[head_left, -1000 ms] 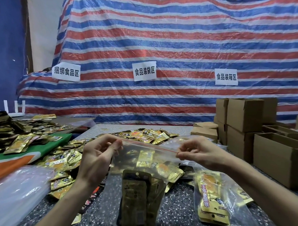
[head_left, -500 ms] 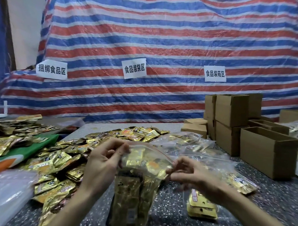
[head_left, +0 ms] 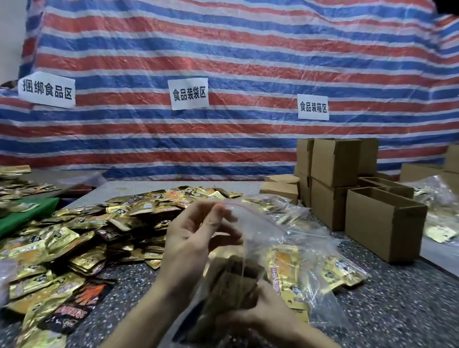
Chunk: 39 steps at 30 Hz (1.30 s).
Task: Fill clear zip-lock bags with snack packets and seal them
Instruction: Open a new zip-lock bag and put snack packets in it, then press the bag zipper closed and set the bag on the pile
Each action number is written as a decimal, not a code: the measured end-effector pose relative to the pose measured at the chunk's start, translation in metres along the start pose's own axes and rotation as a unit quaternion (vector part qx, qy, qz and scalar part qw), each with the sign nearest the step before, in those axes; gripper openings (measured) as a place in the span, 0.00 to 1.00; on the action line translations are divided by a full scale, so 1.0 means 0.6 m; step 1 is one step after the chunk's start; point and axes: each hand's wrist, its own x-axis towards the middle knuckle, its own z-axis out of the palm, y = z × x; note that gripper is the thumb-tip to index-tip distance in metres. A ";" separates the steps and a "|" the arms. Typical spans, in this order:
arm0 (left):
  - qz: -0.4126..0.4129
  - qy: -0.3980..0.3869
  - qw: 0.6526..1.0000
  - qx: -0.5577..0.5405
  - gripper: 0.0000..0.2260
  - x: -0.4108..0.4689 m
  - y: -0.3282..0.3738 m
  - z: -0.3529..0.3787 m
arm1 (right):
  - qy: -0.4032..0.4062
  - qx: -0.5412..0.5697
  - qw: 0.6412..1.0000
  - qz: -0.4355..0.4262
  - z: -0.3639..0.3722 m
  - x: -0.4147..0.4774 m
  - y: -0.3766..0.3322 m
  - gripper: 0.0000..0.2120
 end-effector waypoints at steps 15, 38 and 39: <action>-0.088 -0.015 0.983 0.163 0.12 -0.011 -0.064 -0.018 | 0.443 -0.141 0.883 0.061 -0.228 0.158 -0.099 0.18; -0.131 0.121 0.955 0.237 0.07 -0.084 -0.084 -0.133 | 0.260 -0.178 0.938 -0.141 0.055 0.171 0.031 0.04; -0.132 0.134 0.948 0.258 0.07 -0.090 -0.080 -0.151 | 0.259 -0.161 0.942 -0.137 0.069 0.168 0.053 0.05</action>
